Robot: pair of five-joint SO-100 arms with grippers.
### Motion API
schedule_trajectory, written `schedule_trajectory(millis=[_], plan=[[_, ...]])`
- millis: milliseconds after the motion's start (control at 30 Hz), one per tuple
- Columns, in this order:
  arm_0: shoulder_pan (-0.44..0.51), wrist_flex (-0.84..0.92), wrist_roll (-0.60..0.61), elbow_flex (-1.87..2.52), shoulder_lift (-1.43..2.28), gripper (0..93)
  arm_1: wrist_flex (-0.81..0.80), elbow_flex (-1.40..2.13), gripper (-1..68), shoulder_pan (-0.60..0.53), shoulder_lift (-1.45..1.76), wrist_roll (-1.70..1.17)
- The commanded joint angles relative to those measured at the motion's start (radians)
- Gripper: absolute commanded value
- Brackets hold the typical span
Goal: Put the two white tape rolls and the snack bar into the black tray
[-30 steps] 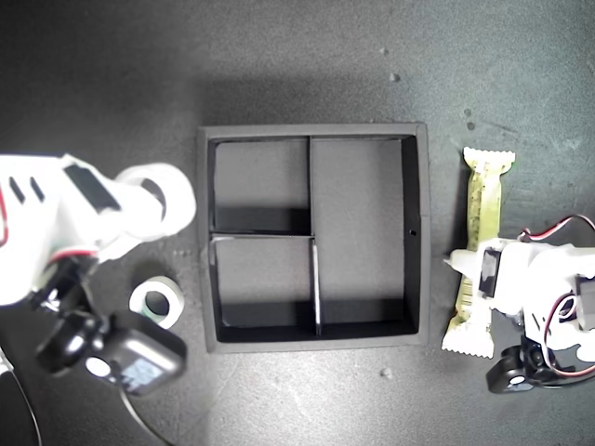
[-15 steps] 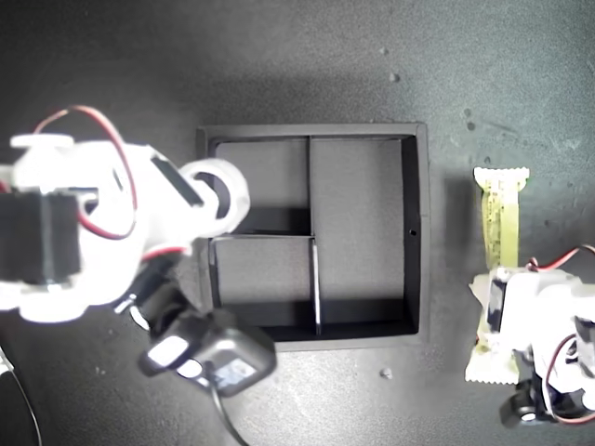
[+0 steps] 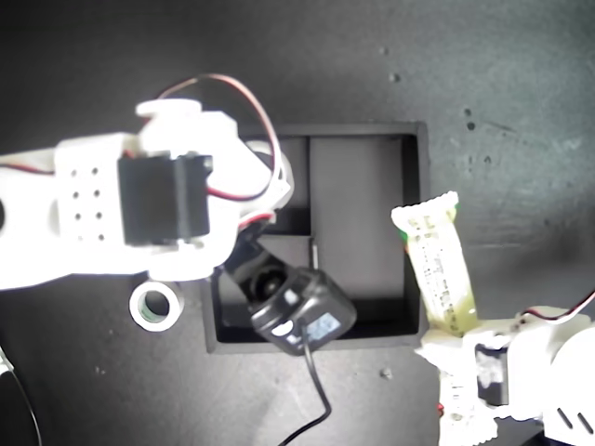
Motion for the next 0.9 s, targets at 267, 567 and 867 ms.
schedule_trajectory(millis=[267,567,867], plan=[[-0.032,0.015,0.006,-0.101,-0.057,0.2,-0.075,0.061,3.0,0.015,0.009,0.017],[-0.037,0.018,0.011,-0.064,-0.014,3.3,-0.173,0.137,4.3,0.064,0.008,0.017],[-0.041,0.018,0.009,-0.025,0.012,9.3,-0.204,0.143,16.0,0.063,-0.003,0.009]])
